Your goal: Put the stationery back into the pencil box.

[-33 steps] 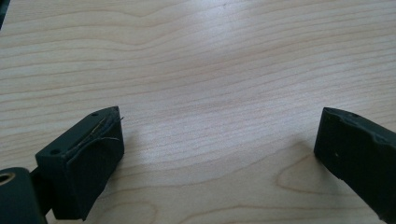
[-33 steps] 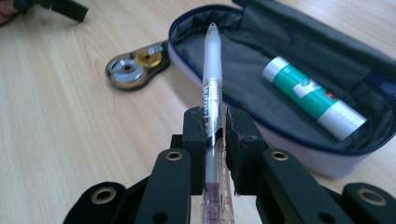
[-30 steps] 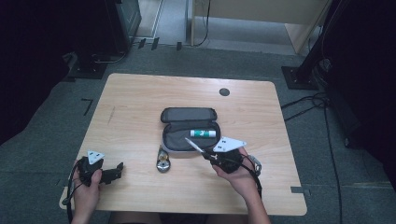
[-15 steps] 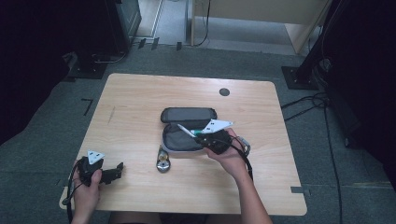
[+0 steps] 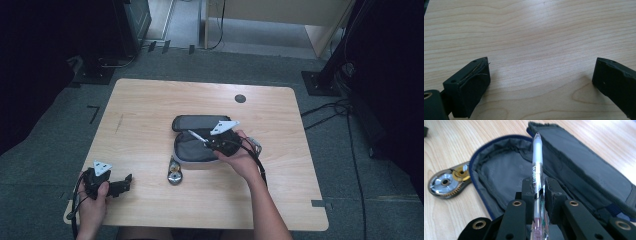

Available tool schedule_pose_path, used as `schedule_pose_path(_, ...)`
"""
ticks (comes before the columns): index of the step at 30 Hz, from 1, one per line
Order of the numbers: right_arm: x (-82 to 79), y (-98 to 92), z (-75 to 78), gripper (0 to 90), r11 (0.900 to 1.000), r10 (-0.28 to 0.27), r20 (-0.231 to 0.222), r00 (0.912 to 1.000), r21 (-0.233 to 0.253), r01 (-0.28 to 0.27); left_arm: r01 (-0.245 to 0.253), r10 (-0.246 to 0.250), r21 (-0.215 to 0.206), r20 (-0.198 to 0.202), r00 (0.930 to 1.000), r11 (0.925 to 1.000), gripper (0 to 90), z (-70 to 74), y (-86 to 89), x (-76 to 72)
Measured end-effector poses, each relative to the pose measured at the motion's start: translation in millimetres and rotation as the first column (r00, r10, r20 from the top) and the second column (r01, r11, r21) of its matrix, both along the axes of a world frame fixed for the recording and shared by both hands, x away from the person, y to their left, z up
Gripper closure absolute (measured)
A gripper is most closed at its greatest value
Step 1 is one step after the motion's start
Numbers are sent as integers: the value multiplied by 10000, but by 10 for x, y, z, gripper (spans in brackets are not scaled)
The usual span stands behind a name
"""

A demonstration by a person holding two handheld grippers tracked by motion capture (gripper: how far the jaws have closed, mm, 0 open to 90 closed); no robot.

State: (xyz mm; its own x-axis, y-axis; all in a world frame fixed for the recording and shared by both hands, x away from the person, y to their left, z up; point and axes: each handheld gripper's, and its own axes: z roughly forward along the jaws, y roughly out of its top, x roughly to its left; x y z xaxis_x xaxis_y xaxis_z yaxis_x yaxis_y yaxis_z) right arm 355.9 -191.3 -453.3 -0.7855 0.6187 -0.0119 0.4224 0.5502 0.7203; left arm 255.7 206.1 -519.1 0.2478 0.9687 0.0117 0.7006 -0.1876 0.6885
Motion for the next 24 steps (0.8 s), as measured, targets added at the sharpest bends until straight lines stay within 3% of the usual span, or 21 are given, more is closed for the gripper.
schedule_pose_path(8,71,71,-127,784,9986,-2,-484,9988,-538,-24,1,-1,4,-4,10000,10000,17,0,0,0)
schedule_pose_path(24,103,97,-147,779,9969,-369,-312,9988,-711,346,-4,4,-3,1,10000,10000,17,0,-1,0)
